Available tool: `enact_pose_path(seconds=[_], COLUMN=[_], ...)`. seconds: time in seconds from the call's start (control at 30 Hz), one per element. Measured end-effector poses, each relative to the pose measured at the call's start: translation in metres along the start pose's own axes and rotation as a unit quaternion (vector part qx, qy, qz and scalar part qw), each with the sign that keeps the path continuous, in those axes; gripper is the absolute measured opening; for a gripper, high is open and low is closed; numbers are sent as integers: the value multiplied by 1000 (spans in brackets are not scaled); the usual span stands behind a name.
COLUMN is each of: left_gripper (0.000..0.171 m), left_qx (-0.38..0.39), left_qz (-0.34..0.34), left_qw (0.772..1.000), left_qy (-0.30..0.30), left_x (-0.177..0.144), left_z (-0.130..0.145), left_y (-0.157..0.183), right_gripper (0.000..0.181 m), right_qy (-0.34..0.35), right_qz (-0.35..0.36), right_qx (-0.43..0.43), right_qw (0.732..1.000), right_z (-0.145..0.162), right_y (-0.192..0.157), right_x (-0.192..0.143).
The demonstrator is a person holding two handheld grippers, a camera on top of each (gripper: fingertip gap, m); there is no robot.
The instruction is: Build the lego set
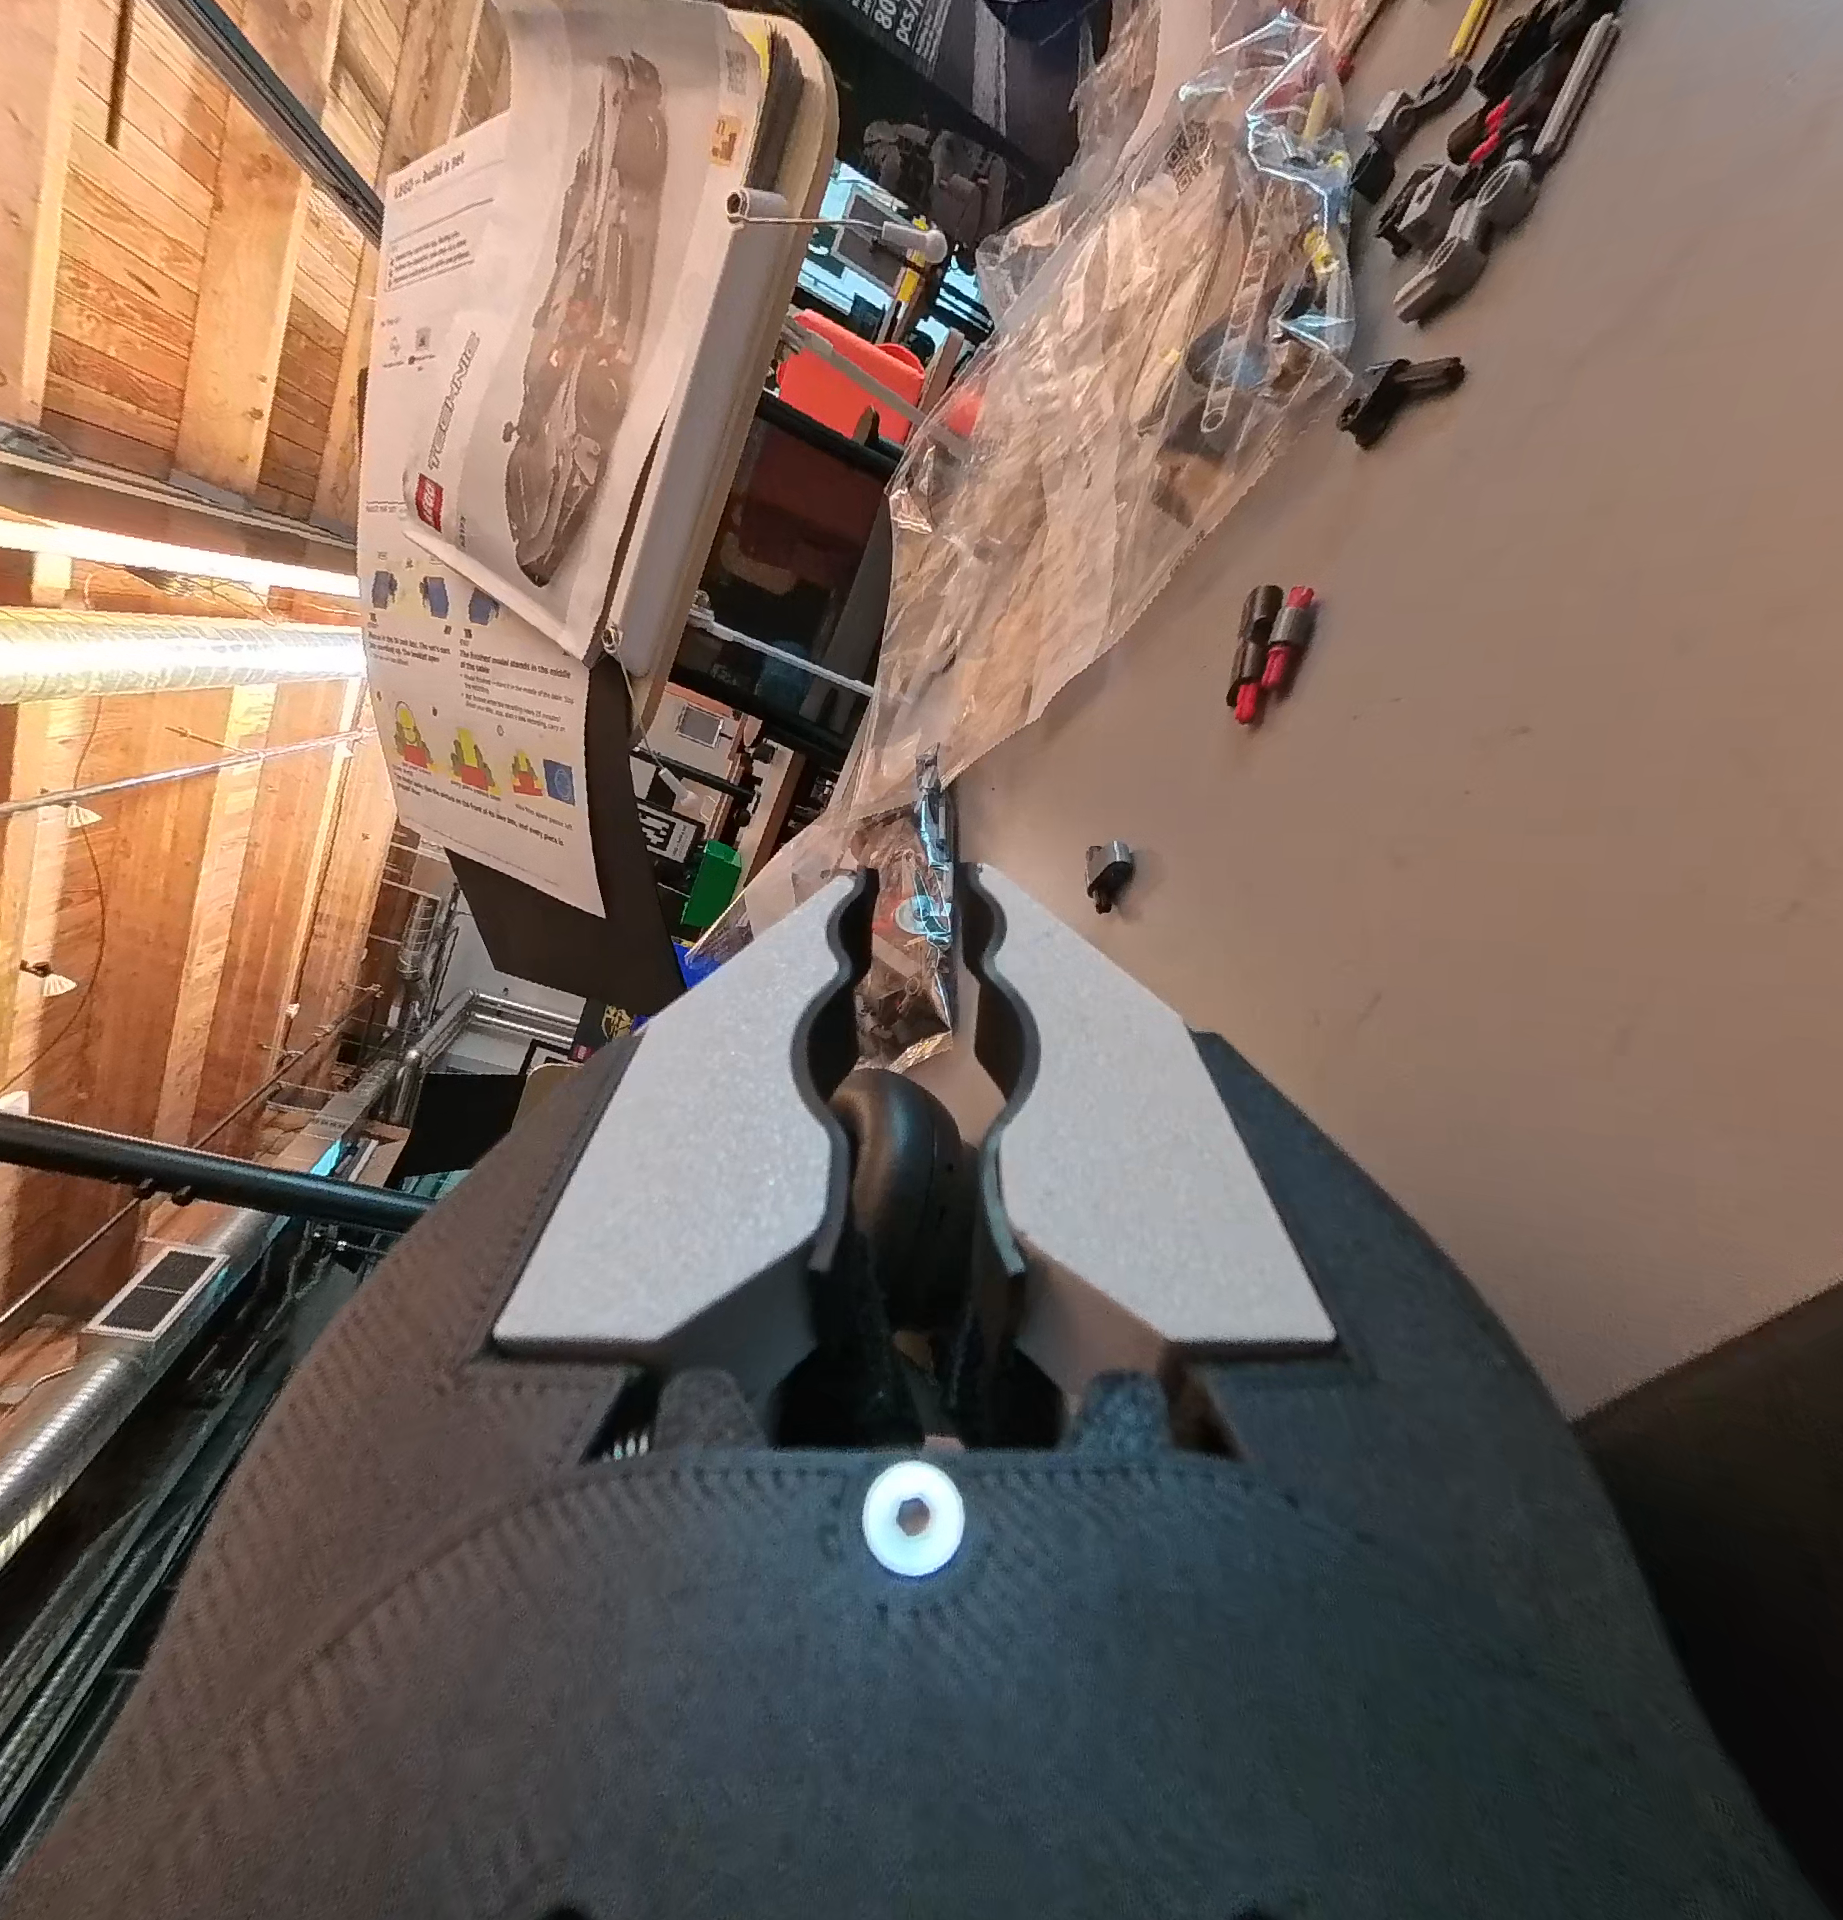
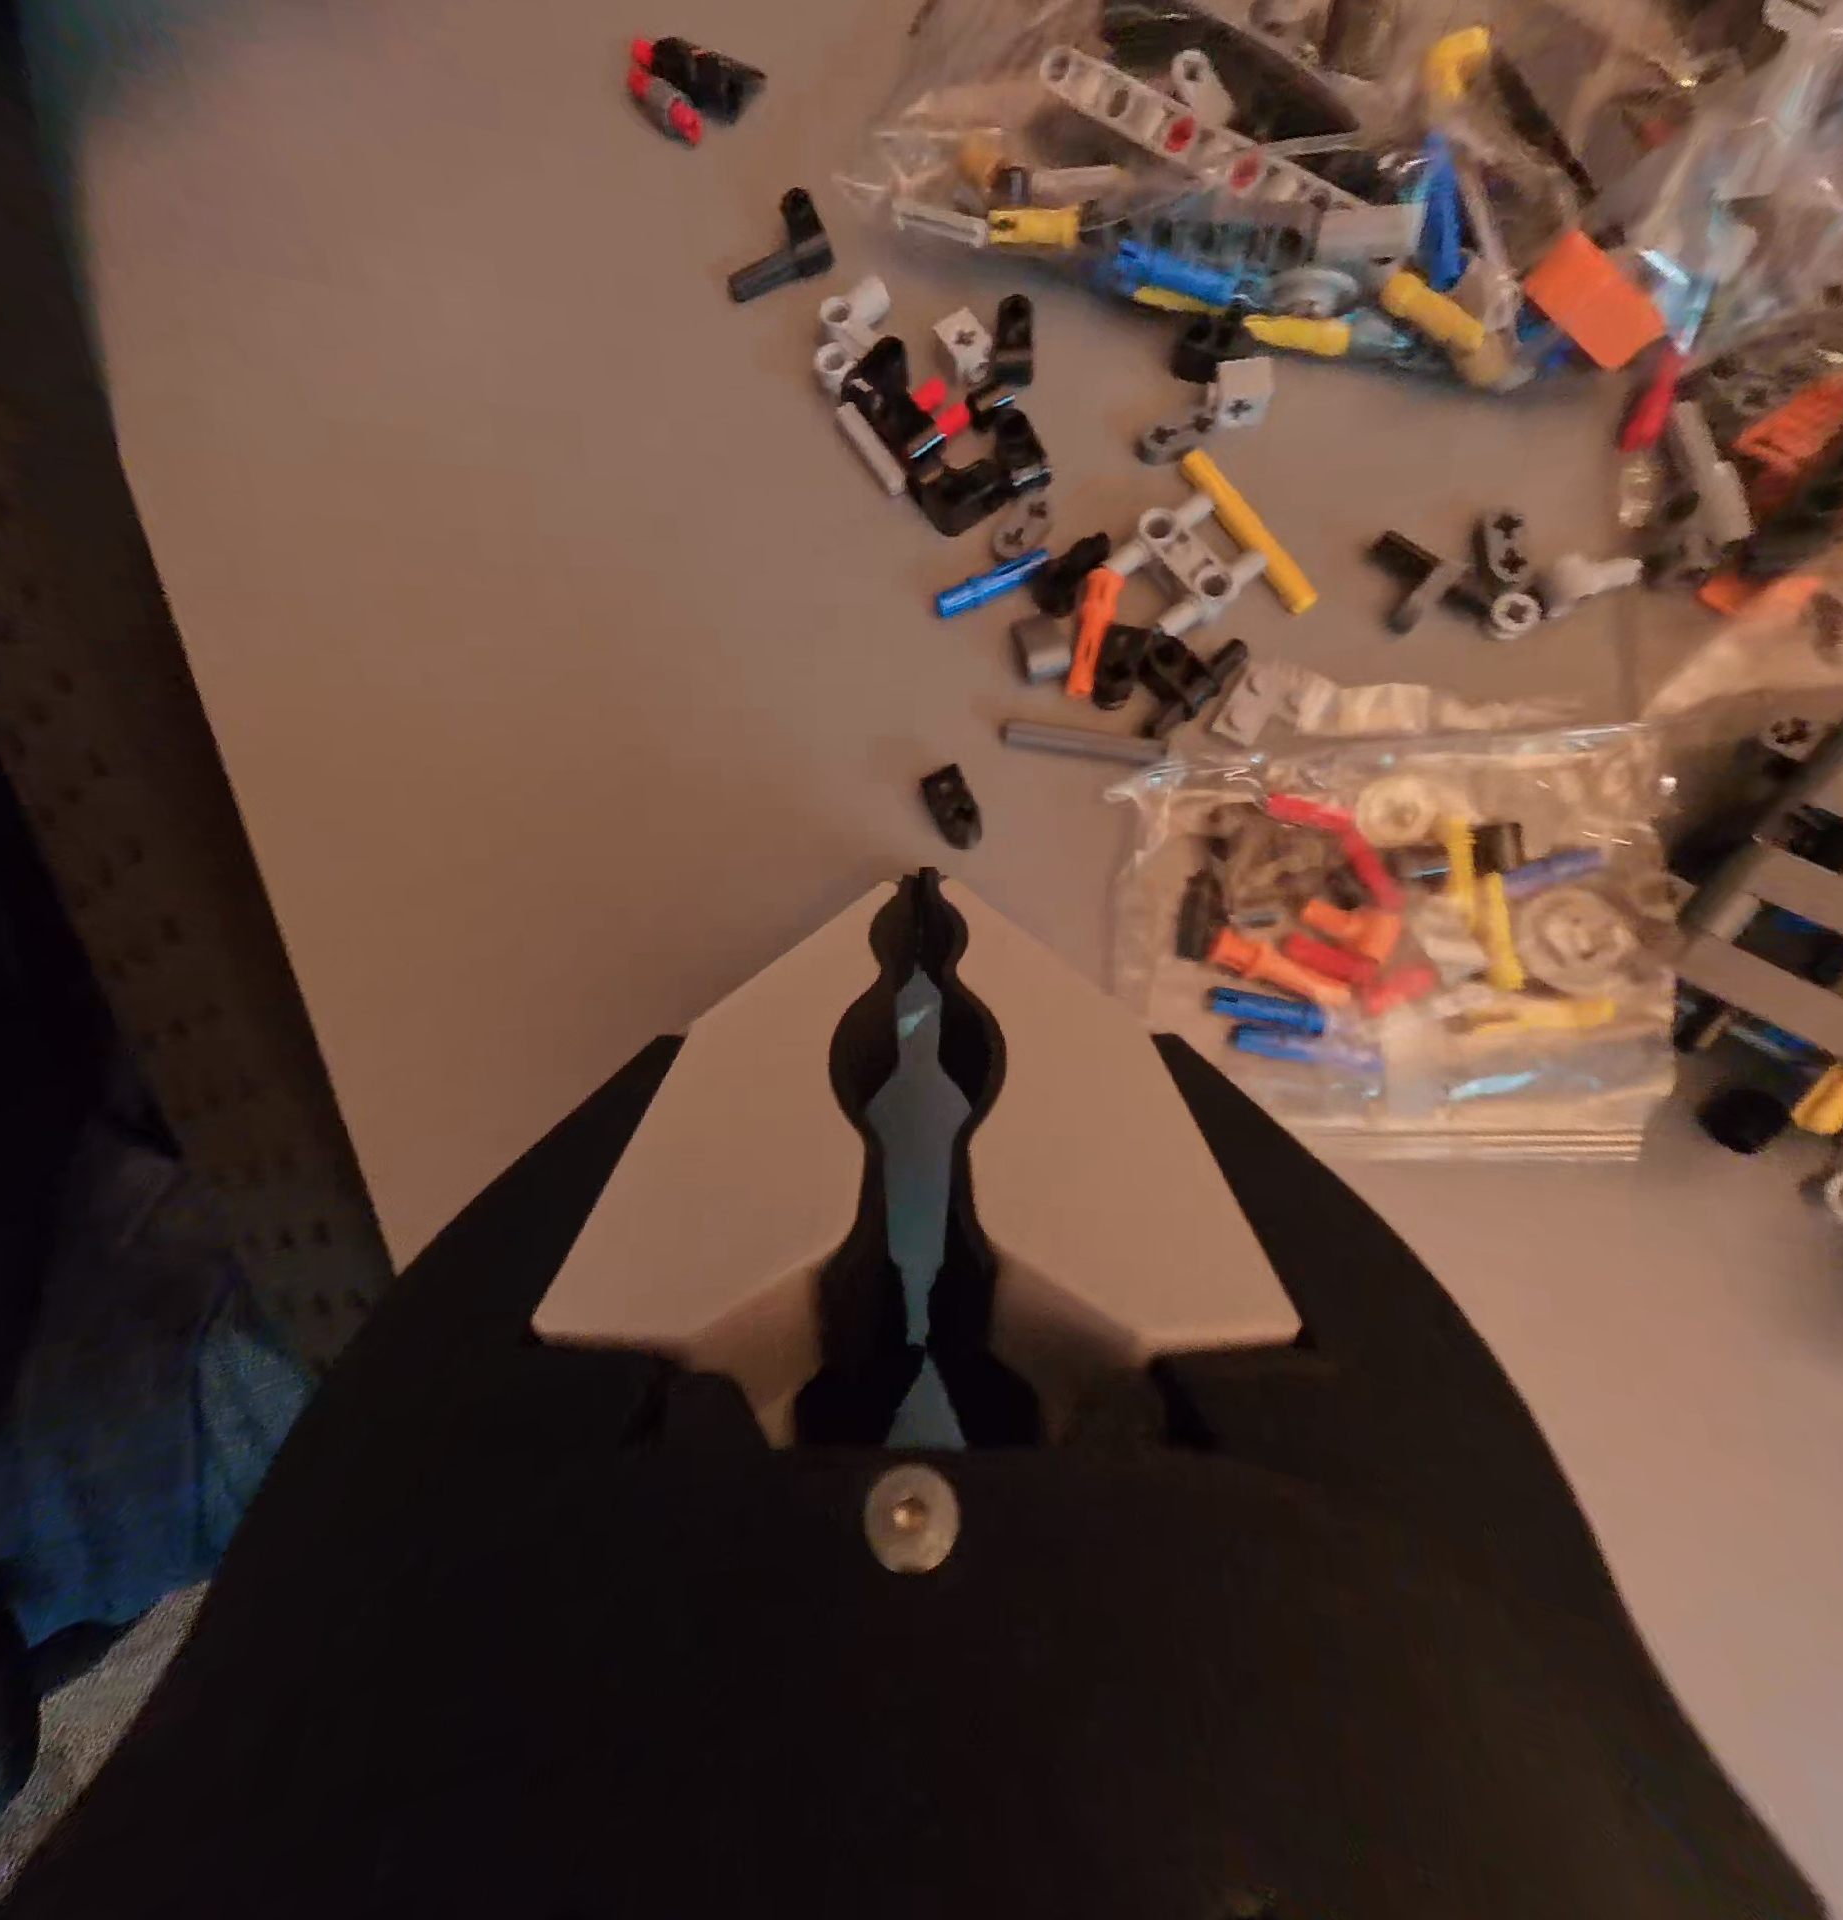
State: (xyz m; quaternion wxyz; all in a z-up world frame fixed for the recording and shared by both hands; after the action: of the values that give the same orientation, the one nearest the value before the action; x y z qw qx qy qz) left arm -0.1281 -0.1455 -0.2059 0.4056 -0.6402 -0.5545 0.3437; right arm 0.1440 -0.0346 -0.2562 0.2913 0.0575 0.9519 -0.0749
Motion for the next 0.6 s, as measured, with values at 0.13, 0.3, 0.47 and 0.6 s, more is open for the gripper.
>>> enact_pose_path(seconds=[0.13,0.3,0.47,0.6], left_gripper=[15,15,14,14], left_qx=[1,-1,-9,-19], left_qz=[0,12,25,51], left_qw=[1000,1000,999,997], left_qy=[2,-5,-23,-48], left_x=[0,2,5,10], left_z=[0,2,7,15], left_y=[0,3,6,12], right_gripper=[0,4,7,12], right_qy=[0,47,33,68], right_qz=[55,37,22,-26], right_qx=[1,-7,29,41], right_qw=[999,998,999,997], right_z=[-5,-16,4,10], right_y=[21,5,-10,-42], right_x=[0,-15,-26,-41])
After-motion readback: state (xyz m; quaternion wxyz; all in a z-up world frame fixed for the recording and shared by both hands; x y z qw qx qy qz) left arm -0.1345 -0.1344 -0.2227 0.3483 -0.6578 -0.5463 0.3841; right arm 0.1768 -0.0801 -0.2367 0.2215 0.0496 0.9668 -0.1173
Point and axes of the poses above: each gripper's, where its closed fingertips meet, x out along the fingers, z out of its underside, y = z × x across the jaws, the point moved 3 cm from there along -x, back along the fingers, and after that the axes turned 12 degrees about y, right-handed, at the moved point
